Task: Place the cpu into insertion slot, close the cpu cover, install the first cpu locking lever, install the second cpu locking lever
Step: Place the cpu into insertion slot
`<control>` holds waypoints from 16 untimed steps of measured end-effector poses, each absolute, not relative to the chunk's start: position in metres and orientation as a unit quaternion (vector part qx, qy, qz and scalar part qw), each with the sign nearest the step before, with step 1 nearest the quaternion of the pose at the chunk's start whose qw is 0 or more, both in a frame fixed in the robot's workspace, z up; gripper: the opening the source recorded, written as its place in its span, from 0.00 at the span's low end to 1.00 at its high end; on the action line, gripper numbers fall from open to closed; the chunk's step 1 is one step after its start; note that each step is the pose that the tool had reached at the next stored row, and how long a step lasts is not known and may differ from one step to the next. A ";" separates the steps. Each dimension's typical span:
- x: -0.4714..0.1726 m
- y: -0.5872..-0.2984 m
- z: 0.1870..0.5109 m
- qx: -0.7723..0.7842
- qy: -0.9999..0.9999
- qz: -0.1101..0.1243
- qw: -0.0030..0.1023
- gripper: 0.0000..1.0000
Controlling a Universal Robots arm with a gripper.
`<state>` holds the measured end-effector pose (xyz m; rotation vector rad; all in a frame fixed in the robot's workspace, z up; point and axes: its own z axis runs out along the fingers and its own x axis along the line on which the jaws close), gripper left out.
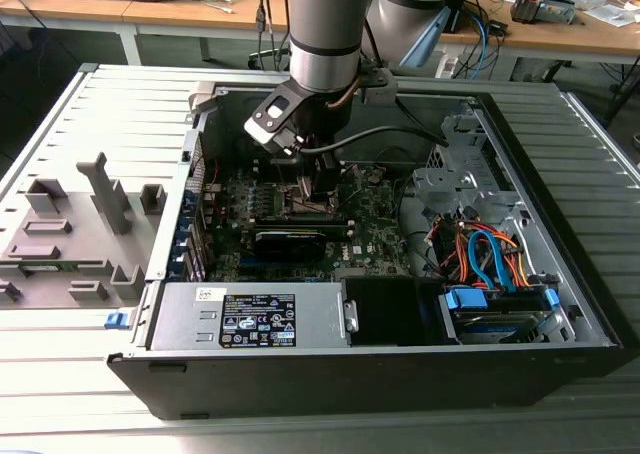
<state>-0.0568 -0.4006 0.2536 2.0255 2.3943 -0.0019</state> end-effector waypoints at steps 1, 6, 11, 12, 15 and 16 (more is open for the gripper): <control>-0.057 -0.401 0.254 0.646 0.763 -0.001 0.003 0.54; -0.057 -0.401 0.253 0.648 0.762 -0.001 0.003 0.54; -0.057 -0.401 0.253 0.650 0.760 -0.001 0.003 0.54; -0.057 -0.401 0.253 0.650 0.760 -0.001 0.003 0.54; -0.057 -0.401 0.253 0.651 0.759 -0.001 0.003 0.54; -0.057 -0.401 0.253 0.651 0.759 -0.001 0.003 0.54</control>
